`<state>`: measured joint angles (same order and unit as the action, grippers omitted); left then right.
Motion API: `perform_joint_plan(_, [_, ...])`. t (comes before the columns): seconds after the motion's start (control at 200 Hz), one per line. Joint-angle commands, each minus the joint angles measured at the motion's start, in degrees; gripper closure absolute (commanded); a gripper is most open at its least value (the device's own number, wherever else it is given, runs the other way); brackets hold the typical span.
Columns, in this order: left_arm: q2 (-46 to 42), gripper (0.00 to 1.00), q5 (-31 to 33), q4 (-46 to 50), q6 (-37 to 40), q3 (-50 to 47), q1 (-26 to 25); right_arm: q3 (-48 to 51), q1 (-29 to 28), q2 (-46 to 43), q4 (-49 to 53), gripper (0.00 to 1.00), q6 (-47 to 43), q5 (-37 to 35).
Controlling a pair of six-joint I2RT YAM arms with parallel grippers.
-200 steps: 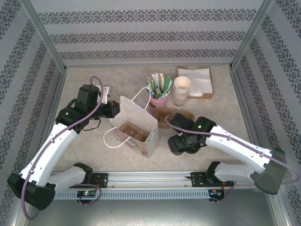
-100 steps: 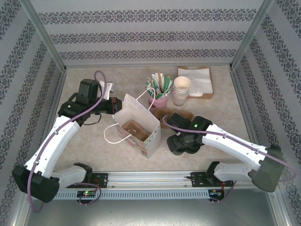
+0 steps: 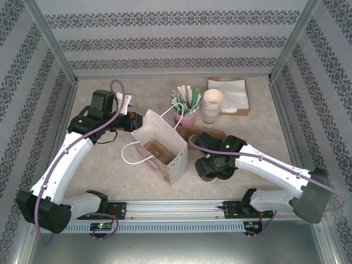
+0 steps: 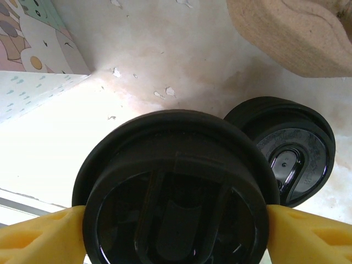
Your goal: Pack the takeout coffee
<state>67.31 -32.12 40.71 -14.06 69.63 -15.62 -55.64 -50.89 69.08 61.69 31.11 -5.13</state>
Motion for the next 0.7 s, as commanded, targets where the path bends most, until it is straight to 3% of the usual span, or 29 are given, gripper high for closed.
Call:
perform_joint_plan(0.0, [0.1, 0.86, -1.0, 2.0, 0.8, 1.1, 0.7, 0.7, -0.3, 0.8, -0.2, 0.19, -0.6, -1.7])
perform_joint_plan(0.29, [-1.7, 0.80, 0.4, 2.2, -0.4, 1.2, 0.8, 0.3, -0.3, 1.7, 0.0, 0.26, -0.7, -1.9])
perform_joint_plan(0.44, [-2.4, 0.67, 1.6, 2.9, -0.9, 2.1, 0.8, -0.4, -0.3, 1.1, 0.7, 0.28, -0.4, -2.0])
perform_joint_plan(0.53, [-3.0, 0.53, 2.2, 3.1, -1.1, 2.7, 0.8, -1.2, -0.3, 0.6, 1.3, 0.28, -0.2, -2.1])
perform_joint_plan(0.694, [-4.0, 0.43, 3.5, 2.3, -2.4, 2.8, 0.8, -3.4, -0.2, -0.3, 2.8, 0.30, 0.1, -2.0])
